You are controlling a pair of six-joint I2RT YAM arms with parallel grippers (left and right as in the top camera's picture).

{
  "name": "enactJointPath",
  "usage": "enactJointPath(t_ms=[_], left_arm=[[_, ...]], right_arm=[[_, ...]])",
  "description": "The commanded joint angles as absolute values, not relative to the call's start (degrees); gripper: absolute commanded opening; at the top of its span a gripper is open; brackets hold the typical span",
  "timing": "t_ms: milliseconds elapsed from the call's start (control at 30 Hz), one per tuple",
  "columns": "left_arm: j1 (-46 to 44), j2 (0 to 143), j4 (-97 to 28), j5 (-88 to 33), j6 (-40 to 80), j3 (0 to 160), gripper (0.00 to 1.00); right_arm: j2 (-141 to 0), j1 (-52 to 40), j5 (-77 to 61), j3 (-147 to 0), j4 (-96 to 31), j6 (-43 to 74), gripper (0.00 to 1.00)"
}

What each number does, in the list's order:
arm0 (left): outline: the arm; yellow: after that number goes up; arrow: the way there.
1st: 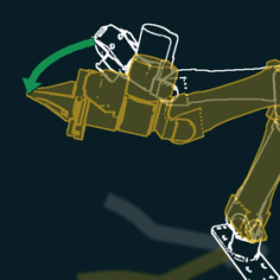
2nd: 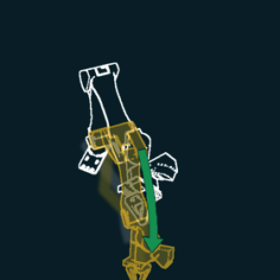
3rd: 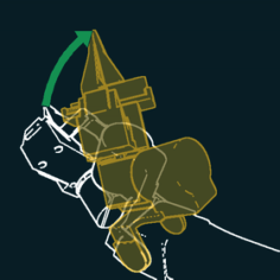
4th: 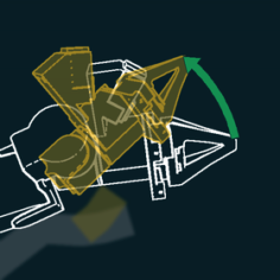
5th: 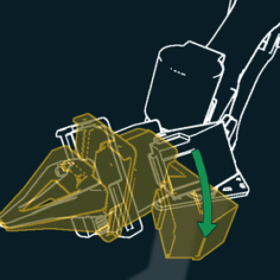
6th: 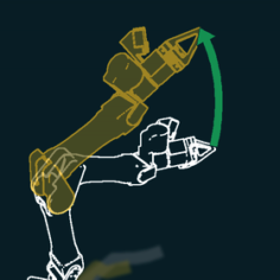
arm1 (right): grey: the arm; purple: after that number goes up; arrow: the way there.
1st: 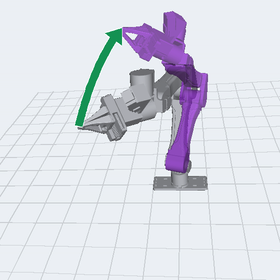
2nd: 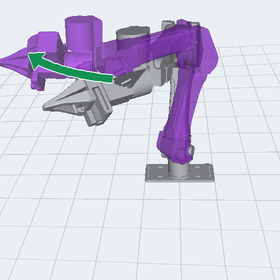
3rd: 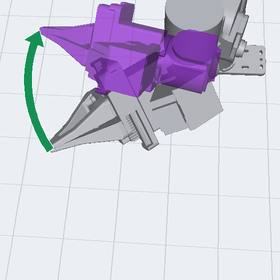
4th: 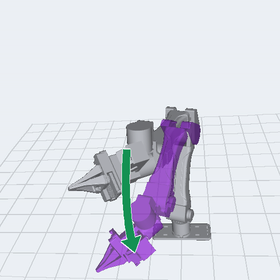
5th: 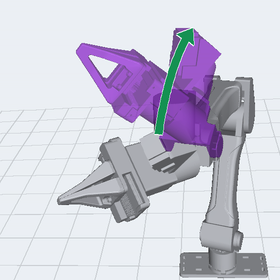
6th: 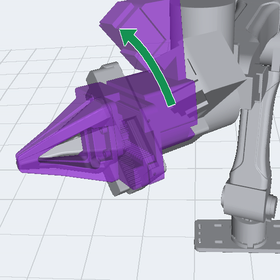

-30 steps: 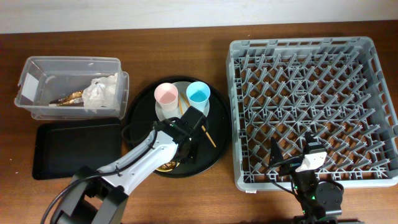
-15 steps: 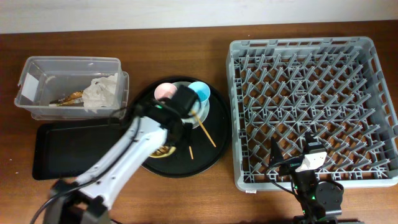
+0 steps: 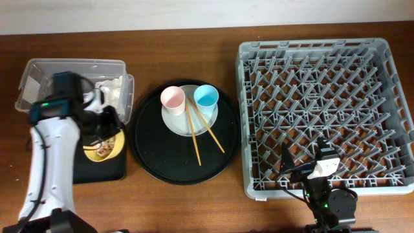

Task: Sort waste into correct bins and load items into the dishwasher rack
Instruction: 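Tip the yellow bowl over the black tray to dump food scraps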

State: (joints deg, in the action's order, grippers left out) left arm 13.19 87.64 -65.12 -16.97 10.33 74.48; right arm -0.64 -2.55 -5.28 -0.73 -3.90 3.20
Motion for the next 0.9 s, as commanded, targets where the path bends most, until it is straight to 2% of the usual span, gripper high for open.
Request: enactJointPath(t_ms=[0,433,700,867], left_arm=[[21.9,86.1,-64.2,-28.7,4.5,74.3,0.0],[41.6,86.2,-47.3,-58.9,2.9,61.4,0.0],[49.8,86.8,-37.6,-72.8,3.0,55.3,0.0],[52.2,87.7,-35.0,-74.0,3.0,53.3,0.0]], right_arm=[[-0.3,-2.2,-5.4,-0.3,-4.1,3.3,0.99],[-0.3,-2.2,-5.4,-0.3,-4.1,3.3,0.98],[-0.3,-2.2,-5.4,-0.3,-4.1,3.3,0.98],[-0.3,-2.2,-5.4,-0.3,-4.1,3.3,0.98]])
